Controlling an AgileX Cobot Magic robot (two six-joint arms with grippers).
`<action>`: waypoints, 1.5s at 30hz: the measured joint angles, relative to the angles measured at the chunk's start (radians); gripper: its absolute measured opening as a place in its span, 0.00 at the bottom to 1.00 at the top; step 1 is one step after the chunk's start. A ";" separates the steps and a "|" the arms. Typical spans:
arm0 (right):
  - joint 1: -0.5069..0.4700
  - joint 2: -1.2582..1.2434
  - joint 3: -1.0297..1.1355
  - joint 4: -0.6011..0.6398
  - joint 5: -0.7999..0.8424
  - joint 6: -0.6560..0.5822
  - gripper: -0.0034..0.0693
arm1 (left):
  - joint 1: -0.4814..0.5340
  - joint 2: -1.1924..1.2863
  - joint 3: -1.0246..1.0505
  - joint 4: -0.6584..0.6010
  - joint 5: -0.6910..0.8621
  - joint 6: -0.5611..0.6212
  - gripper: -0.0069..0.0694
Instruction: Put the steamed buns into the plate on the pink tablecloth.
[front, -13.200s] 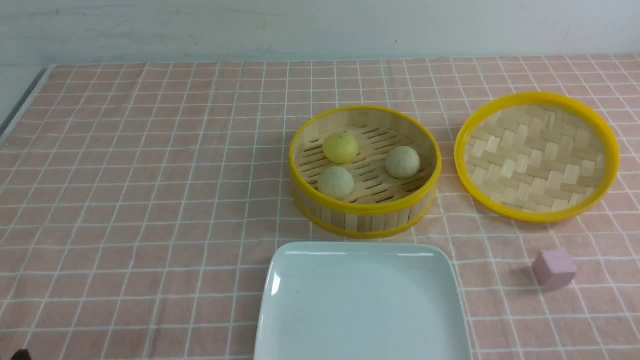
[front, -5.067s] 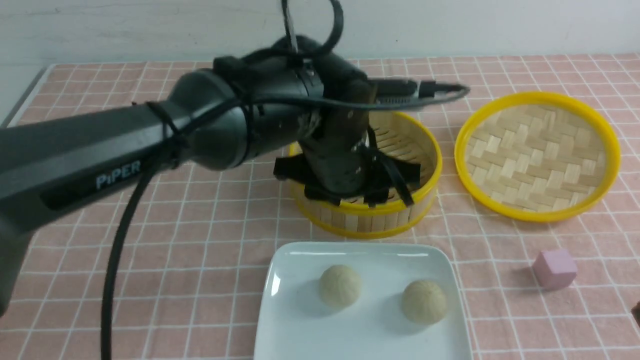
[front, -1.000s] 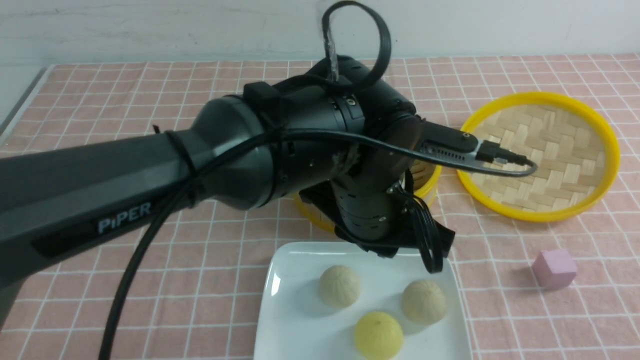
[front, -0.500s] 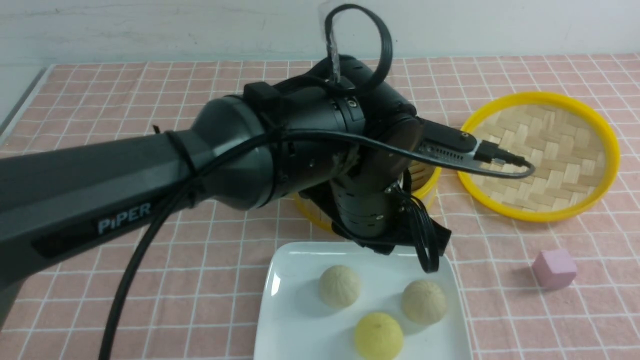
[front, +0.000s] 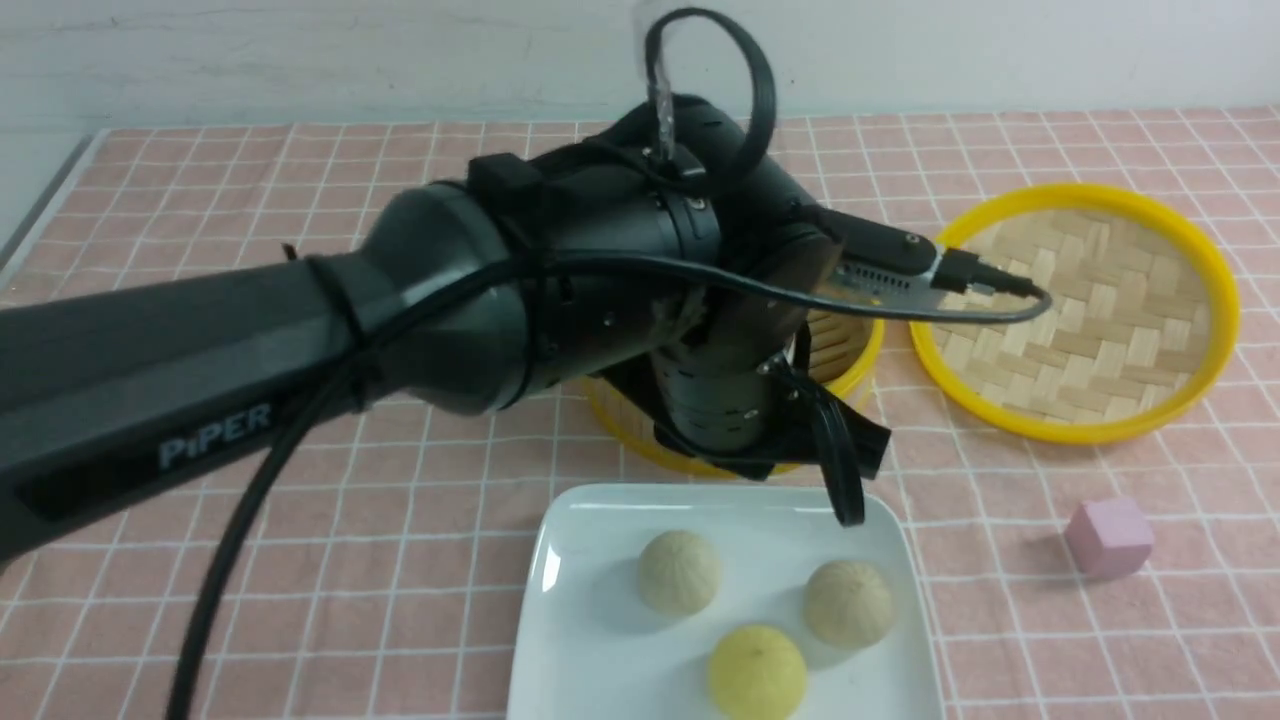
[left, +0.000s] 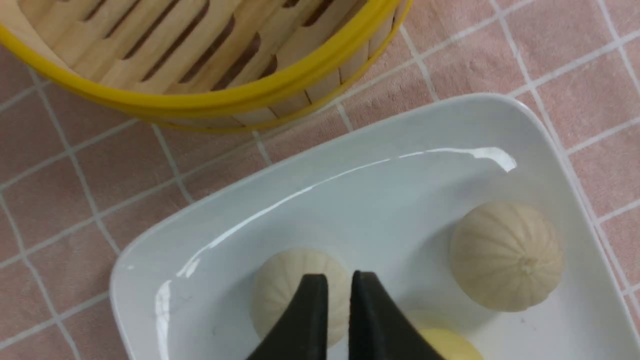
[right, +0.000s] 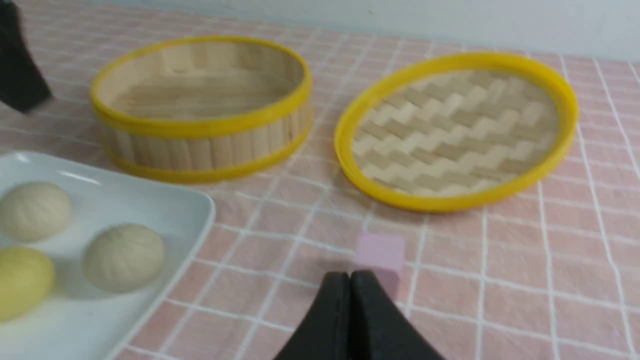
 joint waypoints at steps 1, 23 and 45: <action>-0.024 -0.007 0.025 -0.001 0.001 0.000 0.06 | 0.000 -0.019 -0.002 0.008 0.000 -0.001 0.15; -0.127 -0.010 0.136 -0.004 -0.067 0.000 0.09 | 0.000 -0.769 0.378 0.012 0.007 0.007 0.10; -0.127 -0.010 0.136 -0.004 -0.067 0.000 0.11 | 0.000 -1.049 1.004 -0.127 -0.809 -0.052 0.11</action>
